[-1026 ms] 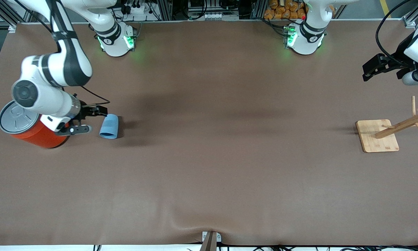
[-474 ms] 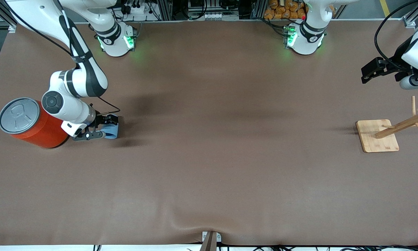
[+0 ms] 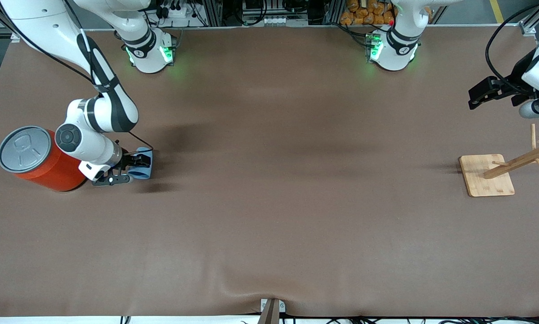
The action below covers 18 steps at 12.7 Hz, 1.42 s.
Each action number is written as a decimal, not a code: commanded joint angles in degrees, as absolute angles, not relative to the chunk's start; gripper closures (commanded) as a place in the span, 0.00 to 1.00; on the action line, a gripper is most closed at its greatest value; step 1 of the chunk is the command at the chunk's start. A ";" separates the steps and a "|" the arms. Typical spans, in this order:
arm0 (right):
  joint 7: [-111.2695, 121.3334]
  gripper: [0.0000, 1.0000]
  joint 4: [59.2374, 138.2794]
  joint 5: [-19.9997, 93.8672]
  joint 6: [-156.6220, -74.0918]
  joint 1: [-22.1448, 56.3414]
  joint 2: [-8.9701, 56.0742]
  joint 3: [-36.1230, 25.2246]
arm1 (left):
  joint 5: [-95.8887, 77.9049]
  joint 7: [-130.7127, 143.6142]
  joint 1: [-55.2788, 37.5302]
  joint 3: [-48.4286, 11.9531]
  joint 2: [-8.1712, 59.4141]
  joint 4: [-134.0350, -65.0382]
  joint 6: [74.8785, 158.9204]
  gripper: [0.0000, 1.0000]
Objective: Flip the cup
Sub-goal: 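Lift the blue cup with the right gripper toward the table middle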
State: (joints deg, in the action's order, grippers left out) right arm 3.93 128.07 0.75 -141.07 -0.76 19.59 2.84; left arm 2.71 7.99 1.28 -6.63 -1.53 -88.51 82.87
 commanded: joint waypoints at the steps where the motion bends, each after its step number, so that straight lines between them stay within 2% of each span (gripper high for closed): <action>1: 4.22 0.56 127.88 0.26 -141.86 -1.41 20.30 3.43 | 3.86 7.03 1.85 -7.12 -1.14 -87.36 82.44 0.00; 2: 4.22 0.77 127.79 0.61 -142.38 -1.32 20.65 3.51 | 3.87 7.03 1.76 -7.12 -1.14 -87.36 82.53 0.00; 3: 4.04 0.91 127.27 0.62 -142.64 -1.06 21.35 3.52 | 3.87 7.03 1.67 -7.12 -1.14 -87.36 82.44 0.00; 4: 4.22 1.00 126.57 0.62 -141.86 -0.62 21.44 3.52 | 3.87 7.03 1.67 -7.12 -1.14 -87.36 82.44 0.00; 6: 4.13 1.00 122.02 0.62 -134.44 1.22 21.36 3.69 | 3.87 7.12 1.58 -7.12 -1.14 -87.36 82.44 0.00; 9: 6.68 1.00 108.94 1.05 -117.99 7.01 21.45 4.13 | 3.87 7.12 1.58 -7.21 -1.14 -87.36 82.44 0.00; 13: 10.44 1.00 102.50 1.15 -116.46 20.09 21.36 5.62 | 3.87 7.12 1.58 -7.21 -0.97 -87.45 82.44 0.00; 16: 22.54 1.00 91.80 1.41 -116.37 28.54 27.22 6.15 | 3.87 7.03 1.58 -7.21 -0.70 -87.36 82.44 0.00; 18: 27.41 1.00 88.78 0.53 -117.15 34.42 30.13 6.15 | 3.87 7.03 1.67 -7.21 -0.62 -87.36 82.44 0.00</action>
